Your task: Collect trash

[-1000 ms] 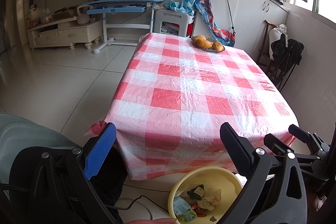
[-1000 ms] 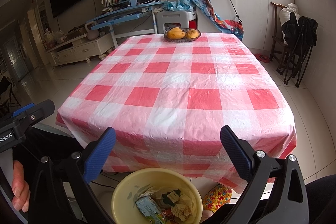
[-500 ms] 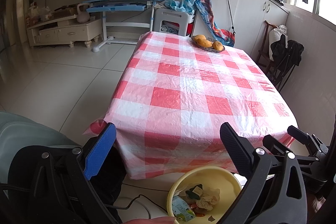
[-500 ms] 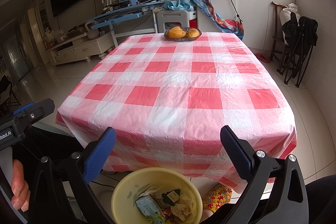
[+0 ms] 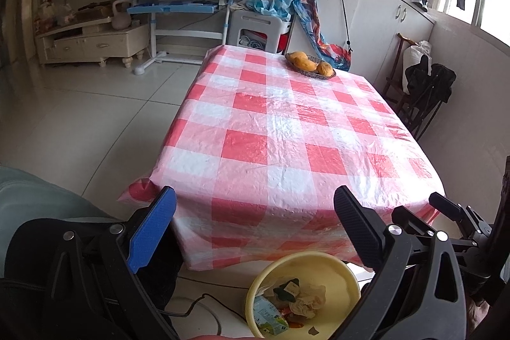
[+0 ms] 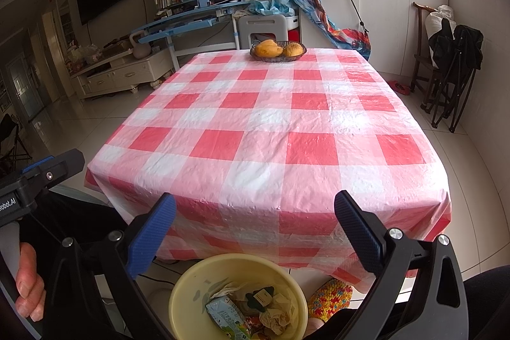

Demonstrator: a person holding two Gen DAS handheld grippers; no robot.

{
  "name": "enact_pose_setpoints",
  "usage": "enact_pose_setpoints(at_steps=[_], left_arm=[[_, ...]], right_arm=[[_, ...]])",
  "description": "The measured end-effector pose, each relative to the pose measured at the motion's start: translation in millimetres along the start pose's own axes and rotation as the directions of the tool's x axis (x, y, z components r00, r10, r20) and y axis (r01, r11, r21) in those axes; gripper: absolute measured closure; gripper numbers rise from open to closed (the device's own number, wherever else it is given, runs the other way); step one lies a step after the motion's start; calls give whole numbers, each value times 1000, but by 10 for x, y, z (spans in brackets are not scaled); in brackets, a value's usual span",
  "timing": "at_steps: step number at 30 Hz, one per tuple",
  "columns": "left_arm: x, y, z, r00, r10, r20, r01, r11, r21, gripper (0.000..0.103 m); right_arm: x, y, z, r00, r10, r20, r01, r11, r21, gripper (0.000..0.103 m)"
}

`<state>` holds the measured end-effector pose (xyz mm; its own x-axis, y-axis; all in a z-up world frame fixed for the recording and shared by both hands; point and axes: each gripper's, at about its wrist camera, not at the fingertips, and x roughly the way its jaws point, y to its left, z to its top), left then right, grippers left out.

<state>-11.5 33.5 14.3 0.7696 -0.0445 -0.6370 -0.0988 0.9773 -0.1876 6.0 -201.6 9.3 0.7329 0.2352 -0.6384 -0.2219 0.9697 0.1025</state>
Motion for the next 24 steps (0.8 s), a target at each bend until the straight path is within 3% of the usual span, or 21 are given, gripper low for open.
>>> enact_pose_setpoints(at_steps=[5,24], left_arm=[[-45,16,-15,998,-46,36,47,999,-24,7],[-111,-131,-33,997,-24,72,18,997,74,7]], right_arm=[[3,1,11,1000,0,-1,0,1000,1,8],[2,-1,12,1000,0,-2,0,1000,2,8]])
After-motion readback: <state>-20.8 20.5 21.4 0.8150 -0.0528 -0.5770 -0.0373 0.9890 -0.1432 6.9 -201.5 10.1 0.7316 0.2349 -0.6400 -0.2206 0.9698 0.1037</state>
